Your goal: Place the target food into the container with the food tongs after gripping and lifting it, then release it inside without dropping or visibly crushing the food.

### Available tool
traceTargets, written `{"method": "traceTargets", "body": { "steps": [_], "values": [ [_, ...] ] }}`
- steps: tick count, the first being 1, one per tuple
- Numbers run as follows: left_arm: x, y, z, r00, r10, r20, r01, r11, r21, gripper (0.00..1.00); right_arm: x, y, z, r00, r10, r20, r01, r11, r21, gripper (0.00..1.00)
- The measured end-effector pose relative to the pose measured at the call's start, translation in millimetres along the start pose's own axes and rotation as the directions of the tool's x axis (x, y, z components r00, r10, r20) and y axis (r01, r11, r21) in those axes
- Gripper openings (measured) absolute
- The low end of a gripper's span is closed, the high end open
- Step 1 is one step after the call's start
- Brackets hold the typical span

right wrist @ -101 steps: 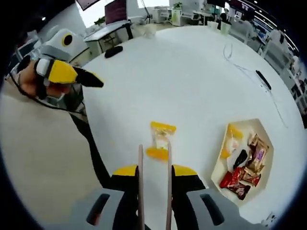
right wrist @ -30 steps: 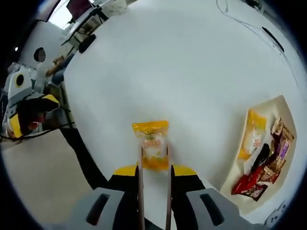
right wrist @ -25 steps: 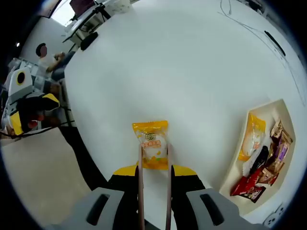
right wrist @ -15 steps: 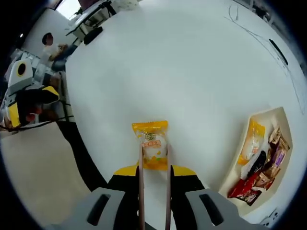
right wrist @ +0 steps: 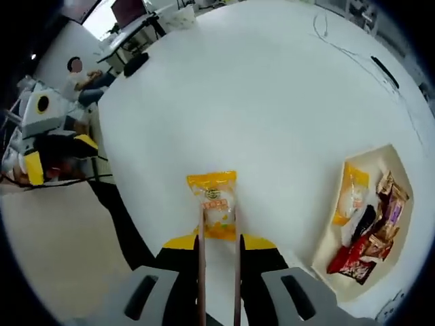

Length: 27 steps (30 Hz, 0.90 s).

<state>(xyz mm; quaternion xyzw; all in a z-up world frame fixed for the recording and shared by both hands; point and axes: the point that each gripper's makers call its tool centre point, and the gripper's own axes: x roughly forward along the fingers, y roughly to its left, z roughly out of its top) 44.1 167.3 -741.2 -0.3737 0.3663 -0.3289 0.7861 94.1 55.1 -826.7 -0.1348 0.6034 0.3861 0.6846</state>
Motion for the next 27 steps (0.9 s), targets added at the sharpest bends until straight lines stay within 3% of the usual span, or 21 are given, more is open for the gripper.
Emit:
{"method": "traceTargets", "body": {
  "steps": [4,8,12,27],
  "values": [
    [13,-6.5,3.0,0.999,0.01,-0.044,-0.005,0.994,0.111,0.42,-16,-1,-2.3,0.998,-0.012,0.066,0.009,0.999,0.048,0.22],
    [25,-18.4,9.2,0.998,-0.021,-0.06,0.029,0.991,0.13,0.43,-29,-3,-8.1,0.994,-0.032,0.106,0.022,0.995,0.096,0.22],
    [40,-29.4,1.2,0.987,-0.054,-0.149,0.08,0.982,0.17,0.43,-48,-10,-13.8,0.983,-0.08,0.168,0.053,0.986,0.158,0.22],
    [63,-52.3,-30.7,0.948,-0.109,-0.299,0.171,0.967,0.19,0.43,-102,-17,-28.1,0.943,-0.178,0.281,0.106,0.961,0.255,0.22]
  ]
}}
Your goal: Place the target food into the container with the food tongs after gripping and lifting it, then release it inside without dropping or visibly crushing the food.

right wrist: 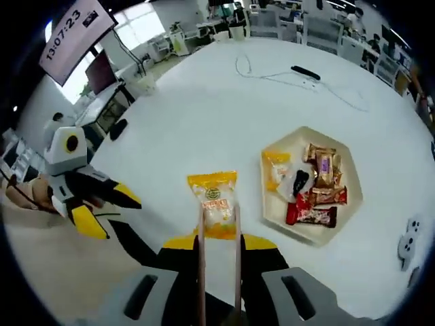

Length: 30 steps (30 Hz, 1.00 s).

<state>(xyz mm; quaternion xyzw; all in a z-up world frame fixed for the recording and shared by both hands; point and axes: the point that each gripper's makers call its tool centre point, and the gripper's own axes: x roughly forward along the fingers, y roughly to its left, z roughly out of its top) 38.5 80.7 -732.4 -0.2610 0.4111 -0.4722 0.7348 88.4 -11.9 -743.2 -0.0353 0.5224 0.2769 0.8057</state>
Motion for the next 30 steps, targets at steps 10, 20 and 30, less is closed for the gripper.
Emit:
{"method": "traceTargets", "body": {
  "steps": [10,20,30],
  "values": [
    [1,-2.7,3.3,1.0,-0.011,-0.001,0.011,1.0,0.0,0.44,-27,-21,10.1,0.996,-0.044,0.072,0.042,0.999,0.026,0.22],
    [-5,5.3,4.1,0.999,0.018,0.039,-0.018,1.0,-0.017,0.44,-45,-55,10.5,0.993,-0.079,0.09,0.073,0.995,0.065,0.22],
    [-10,6.9,10.9,0.996,0.038,0.079,-0.037,0.999,-0.014,0.46,-56,-74,18.8,0.989,-0.098,0.108,0.09,0.993,0.076,0.22]
  ]
}}
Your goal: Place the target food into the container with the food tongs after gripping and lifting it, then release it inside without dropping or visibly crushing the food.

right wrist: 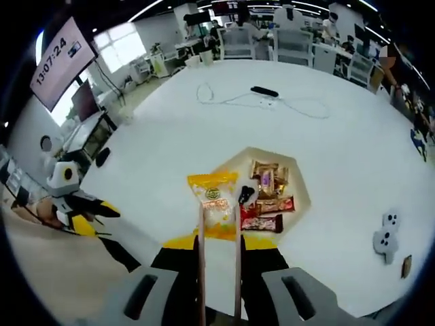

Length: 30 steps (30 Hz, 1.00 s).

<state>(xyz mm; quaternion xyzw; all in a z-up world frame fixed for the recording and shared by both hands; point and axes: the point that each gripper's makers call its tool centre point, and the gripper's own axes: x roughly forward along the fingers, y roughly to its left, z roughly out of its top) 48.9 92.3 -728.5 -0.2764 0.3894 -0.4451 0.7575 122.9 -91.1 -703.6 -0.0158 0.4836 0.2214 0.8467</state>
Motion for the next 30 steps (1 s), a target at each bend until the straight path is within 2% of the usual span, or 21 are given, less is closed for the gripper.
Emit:
{"method": "traceTargets", "body": {
  "steps": [5,8,13,20,30],
  "values": [
    [-2,-3.3,7.4,1.0,0.011,0.02,-0.012,1.0,0.027,0.46,-3,-3,3.2,1.0,-0.004,0.012,0.004,1.0,-0.008,0.22],
    [-4,-1.9,8.0,0.999,0.03,0.023,-0.031,0.998,0.051,0.46,-2,-7,-0.8,1.0,-0.002,0.004,0.002,1.0,-0.011,0.22],
    [-8,2.2,9.5,0.998,0.048,0.048,-0.05,0.998,0.039,0.47,0,-15,-3.1,1.0,-0.007,-0.015,0.007,1.0,-0.019,0.22],
    [-15,7.2,8.2,0.995,0.075,0.067,-0.077,0.997,0.021,0.47,3,-30,2.4,1.0,-0.021,-0.022,0.02,1.0,-0.019,0.22],
    [-23,12.8,10.7,0.989,0.108,0.097,-0.108,0.994,0.0,0.46,10,-40,4.6,0.999,-0.022,-0.036,0.021,1.0,-0.021,0.23]
  ]
}}
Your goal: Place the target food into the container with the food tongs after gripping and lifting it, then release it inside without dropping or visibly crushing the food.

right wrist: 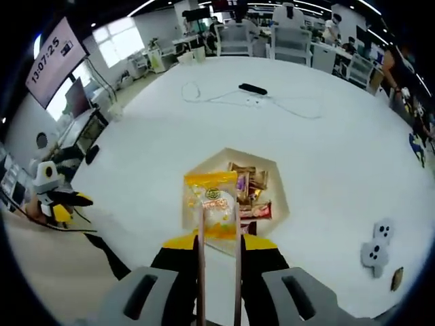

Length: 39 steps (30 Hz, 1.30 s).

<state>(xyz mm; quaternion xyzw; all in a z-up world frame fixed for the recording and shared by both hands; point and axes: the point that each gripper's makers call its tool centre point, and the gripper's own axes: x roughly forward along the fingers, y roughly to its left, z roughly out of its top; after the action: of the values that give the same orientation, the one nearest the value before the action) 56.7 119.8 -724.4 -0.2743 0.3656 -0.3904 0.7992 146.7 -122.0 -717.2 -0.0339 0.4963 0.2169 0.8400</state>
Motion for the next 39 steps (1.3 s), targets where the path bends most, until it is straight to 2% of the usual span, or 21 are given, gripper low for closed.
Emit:
{"method": "traceTargets", "body": {
  "steps": [15,34,39],
  "values": [
    [-1,5.8,5.0,1.0,0.022,0.017,-0.021,1.0,-0.017,0.46,9,-8,11.4,1.0,-0.001,-0.008,0.001,1.0,-0.011,0.23],
    [0,7.0,5.7,1.0,0.021,0.018,-0.021,1.0,-0.023,0.45,15,-4,26.1,1.0,0.001,0.025,0.0,1.0,-0.028,0.23],
    [-1,7.9,5.4,0.999,0.024,0.025,-0.024,0.999,-0.029,0.45,17,-2,25.4,1.0,0.004,0.02,-0.003,0.999,-0.034,0.23]
  ]
}}
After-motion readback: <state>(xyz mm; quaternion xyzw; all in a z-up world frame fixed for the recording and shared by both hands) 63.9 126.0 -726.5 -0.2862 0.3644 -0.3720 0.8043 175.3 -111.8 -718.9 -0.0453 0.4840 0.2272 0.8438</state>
